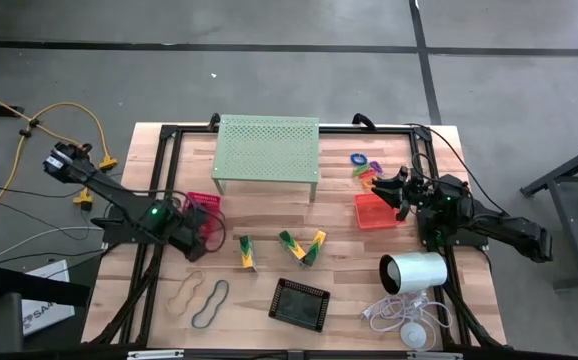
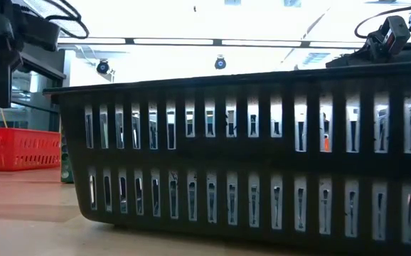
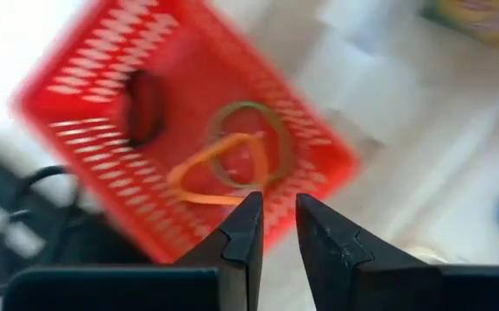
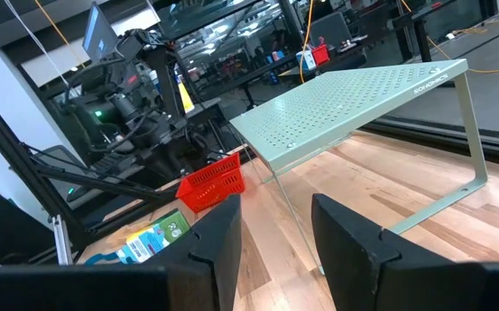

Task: Pick & Place Office Desk Supplies
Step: Put the brown rubber band into the red bin

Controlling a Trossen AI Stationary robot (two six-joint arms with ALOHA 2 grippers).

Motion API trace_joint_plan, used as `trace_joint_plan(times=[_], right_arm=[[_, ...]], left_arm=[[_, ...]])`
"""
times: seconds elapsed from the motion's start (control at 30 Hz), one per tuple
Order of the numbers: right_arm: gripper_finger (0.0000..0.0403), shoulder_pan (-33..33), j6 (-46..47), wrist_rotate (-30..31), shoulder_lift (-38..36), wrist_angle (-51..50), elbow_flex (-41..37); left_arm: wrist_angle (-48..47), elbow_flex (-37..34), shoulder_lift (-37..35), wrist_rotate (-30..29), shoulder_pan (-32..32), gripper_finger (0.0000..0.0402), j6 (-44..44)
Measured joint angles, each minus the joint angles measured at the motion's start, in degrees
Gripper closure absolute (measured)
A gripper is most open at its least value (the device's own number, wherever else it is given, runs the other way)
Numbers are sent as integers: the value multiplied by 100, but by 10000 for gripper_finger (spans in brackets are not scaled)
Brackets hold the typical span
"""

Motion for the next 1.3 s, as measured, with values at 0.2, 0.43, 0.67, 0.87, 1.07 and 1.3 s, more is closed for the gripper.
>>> trace_joint_plan(times=[0.2,0.43,0.67,0.87,1.07,1.3], right_arm=[[272,0,0,0,2,0,0],[272,-1,2,0,0,0,-1],[272,-1,1,-1,1,1,0],[272,0,0,0,0,2,-2],[272,0,1,0,1,0,-1],[272,-1,1,0,1,0,-1]], left_arm=[[878,0,2,424,-397,336,211],[1133,0,100,476,-1040,336,214],[1172,0,445,381,-1579,336,343],[1504,0,981,202,-1974,336,475],[1635,0,1491,136,-2157,336,442],[1658,0,1848,136,-2184,336,442]])
